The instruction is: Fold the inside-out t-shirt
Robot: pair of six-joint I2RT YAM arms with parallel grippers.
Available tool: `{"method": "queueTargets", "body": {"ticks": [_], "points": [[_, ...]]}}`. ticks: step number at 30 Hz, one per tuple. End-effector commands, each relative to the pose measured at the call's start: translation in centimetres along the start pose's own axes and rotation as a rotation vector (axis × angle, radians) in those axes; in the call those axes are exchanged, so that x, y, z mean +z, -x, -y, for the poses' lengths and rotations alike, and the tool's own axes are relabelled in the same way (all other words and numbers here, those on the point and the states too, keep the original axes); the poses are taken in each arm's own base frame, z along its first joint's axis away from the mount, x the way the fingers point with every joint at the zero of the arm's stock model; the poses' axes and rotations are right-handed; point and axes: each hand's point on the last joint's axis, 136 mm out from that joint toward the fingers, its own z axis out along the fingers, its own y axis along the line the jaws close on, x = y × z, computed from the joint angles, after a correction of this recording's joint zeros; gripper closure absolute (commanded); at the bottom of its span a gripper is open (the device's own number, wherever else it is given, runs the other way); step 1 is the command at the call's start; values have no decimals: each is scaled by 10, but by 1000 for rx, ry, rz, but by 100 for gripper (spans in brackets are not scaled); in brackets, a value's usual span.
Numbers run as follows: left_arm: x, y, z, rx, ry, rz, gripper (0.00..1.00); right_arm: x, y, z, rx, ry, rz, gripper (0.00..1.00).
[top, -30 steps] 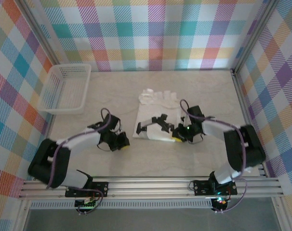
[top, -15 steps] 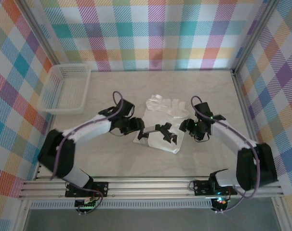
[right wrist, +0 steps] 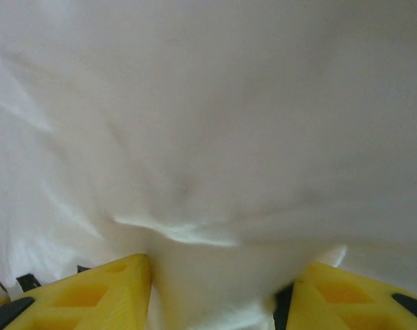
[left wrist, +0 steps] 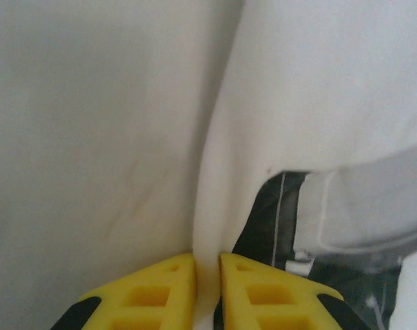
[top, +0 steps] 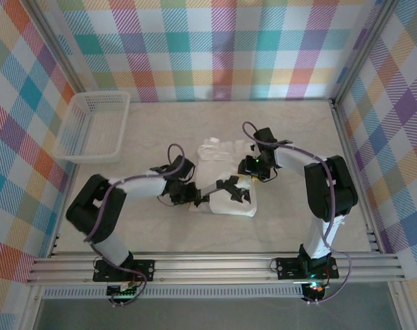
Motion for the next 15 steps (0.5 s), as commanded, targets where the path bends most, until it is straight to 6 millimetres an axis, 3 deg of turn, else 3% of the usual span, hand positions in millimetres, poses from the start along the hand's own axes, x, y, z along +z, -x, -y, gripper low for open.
{"method": "queueTargets", "body": {"ticks": [1, 4, 7, 9, 12, 15], "points": [[-10, -74, -45, -100, 109, -170, 83, 8, -21, -17, -100, 47, -81, 51], [-30, -75, -38, -109, 59, -130, 82, 11, -39, -12, -81, 38, -110, 51], [-47, -64, -32, -95, 49, -62, 70, 2, -45, -8, -64, 22, -107, 50], [-60, -48, -28, -71, 59, -8, 56, -15, -40, -16, -64, 31, -71, 48], [-75, -17, -18, -80, 33, 52, 52, -41, -24, -29, -44, 39, 10, 45], [-78, 23, -13, -138, -35, 112, 50, -49, -12, -32, 52, 31, 63, 45]]}}
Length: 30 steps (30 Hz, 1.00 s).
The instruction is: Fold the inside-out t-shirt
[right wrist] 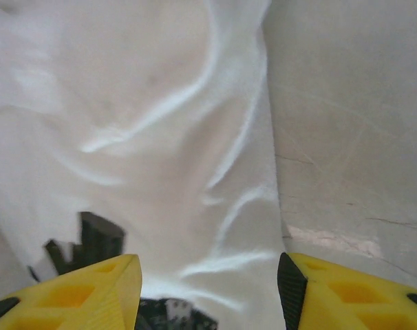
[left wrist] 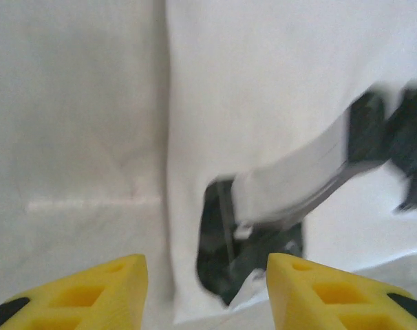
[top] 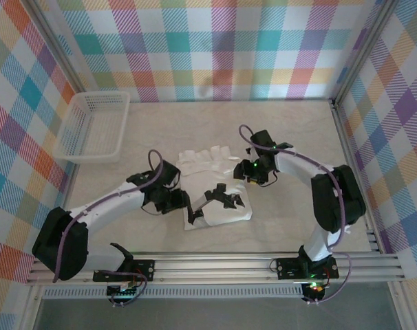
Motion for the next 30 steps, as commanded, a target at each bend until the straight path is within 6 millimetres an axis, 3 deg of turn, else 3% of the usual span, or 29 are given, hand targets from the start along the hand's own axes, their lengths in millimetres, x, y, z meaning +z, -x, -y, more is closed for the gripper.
{"method": "queueTargets", "body": {"ticks": [1, 7, 12, 14, 18, 22, 27, 30], "points": [[-2, 44, 6, -36, -39, 71, 49, -13, 18, -9, 113, 10, 67, 45], [22, 107, 10, -70, -28, 131, 40, 16, 46, -24, 190, 73, 64, 44], [48, 135, 2, -105, -3, 119, 40, 39, 60, -36, 200, 123, 25, 57], [56, 144, 2, -115, -12, 116, 46, 41, 65, -39, 207, 127, 27, 63], [55, 158, 13, -123, -48, 128, 75, 31, 78, -49, 200, 140, 53, 83], [42, 173, 23, -115, -73, 162, 89, 30, 87, -52, 220, 130, 43, 85], [43, 199, 23, -145, -94, 178, 91, 40, 115, -42, 294, 137, 60, 82], [56, 222, 19, -195, -132, 181, 80, 49, 143, -31, 310, 139, 96, 77]]}}
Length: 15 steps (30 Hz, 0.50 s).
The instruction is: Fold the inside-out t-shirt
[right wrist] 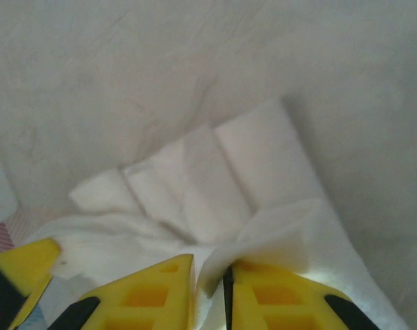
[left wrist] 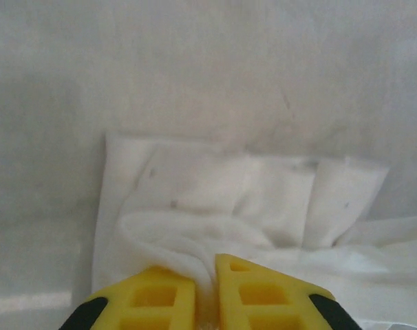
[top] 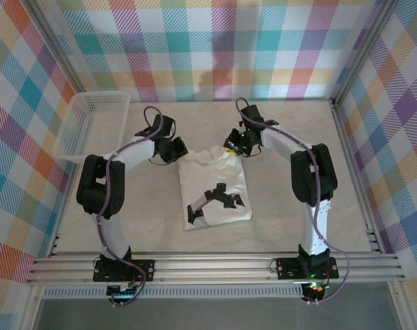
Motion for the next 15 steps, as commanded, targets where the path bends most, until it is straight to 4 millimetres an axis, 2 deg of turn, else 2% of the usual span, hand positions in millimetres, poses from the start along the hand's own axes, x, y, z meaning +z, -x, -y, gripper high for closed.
{"method": "queueTargets", "body": {"ticks": [1, 3, 5, 7, 9, 12, 15], "points": [[19, 25, -10, -63, -28, -1, 74, 15, 30, 10, 38, 1, 12, 70], [23, 43, -11, -90, -47, 25, 65, 20, 46, 8, 10, -5, 21, 65], [19, 64, -10, -114, -73, 54, 56, 19, 59, 5, -19, -4, 25, 60], [7, 82, -9, -121, -88, 78, 48, 10, 70, 1, -61, -2, 31, 52], [-8, 88, -11, -106, -85, 93, 42, -5, 73, -2, -117, -7, 47, 45], [-21, 72, -18, -55, -62, 76, 38, -19, 65, 6, -228, -28, 71, 35], [-14, 38, -28, -10, -53, 15, 35, -10, 39, 22, -273, -3, 23, 33]]}}
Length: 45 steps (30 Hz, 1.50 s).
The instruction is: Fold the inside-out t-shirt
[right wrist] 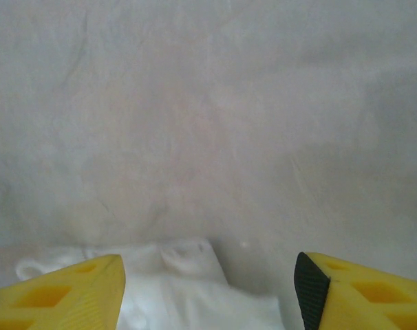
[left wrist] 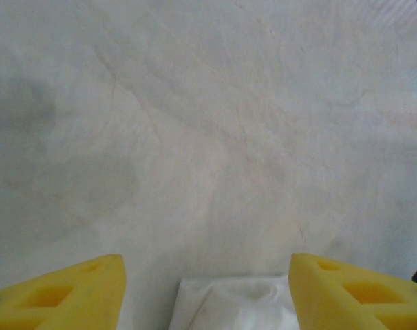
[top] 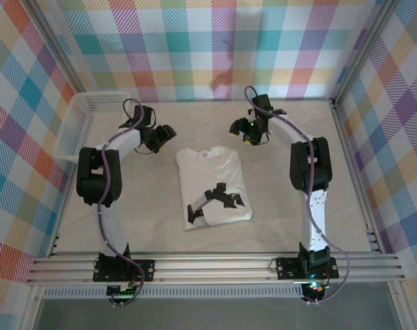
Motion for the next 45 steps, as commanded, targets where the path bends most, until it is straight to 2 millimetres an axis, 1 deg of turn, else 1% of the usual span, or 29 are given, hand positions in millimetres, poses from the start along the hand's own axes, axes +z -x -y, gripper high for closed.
{"method": "queueTargets", "body": {"ticks": [1, 3, 5, 8, 12, 13, 18, 20, 23, 26, 28, 31, 33, 35, 37, 38, 40, 41, 43, 45], "points": [[-5, -42, -2, 98, 5, -83, 35, -1, -28, -2, -124, 47, -49, 32], [4, -60, -10, 119, 28, -124, 35, 7, -42, 5, -138, 57, -86, 32], [15, -74, -9, 121, 6, -162, 35, 12, -52, 6, -159, 68, -113, 31], [31, -88, -3, 136, -12, -202, 35, 22, -62, 3, -175, 97, -145, 30], [49, -99, 14, 152, -40, -233, 34, 34, -70, -4, -180, 129, -179, 30], [54, -95, 23, 155, -70, -214, 35, 37, -72, -7, -181, 139, -184, 30], [64, -94, 36, 145, -95, -201, 38, 48, -74, -19, -178, 161, -200, 31], [65, -93, 41, 141, -106, -200, 40, 51, -73, -22, -165, 172, -205, 34], [65, -89, 47, 145, -118, -193, 45, 52, -71, -31, -157, 201, -206, 42], [66, -86, 54, 145, -143, -187, 53, 55, -69, -37, -164, 204, -207, 47], [68, -86, 54, 137, -142, -190, 61, 56, -68, -38, -162, 200, -209, 51], [72, -86, 50, 131, -121, -197, 69, 58, -66, -38, -156, 193, -208, 57], [74, -86, 49, 132, -120, -201, 70, 58, -65, -39, -153, 194, -207, 60], [76, -87, 47, 130, -113, -207, 68, 57, -65, -39, -154, 193, -209, 59], [77, -87, 46, 130, -108, -209, 59, 56, -65, -38, -157, 183, -208, 53], [78, -87, 46, 130, -105, -210, 56, 56, -64, -38, -158, 183, -207, 53], [83, -86, 45, 124, -101, -215, 56, 57, -66, -39, -149, 192, -213, 61], [85, -87, 44, 119, -99, -219, 59, 58, -66, -39, -145, 196, -215, 67], [88, -84, 47, 110, -115, -218, 71, 58, -65, -42, -138, 208, -216, 82], [83, -74, 57, 104, -157, -202, 85, 52, -60, -50, -141, 224, -208, 92]]}}
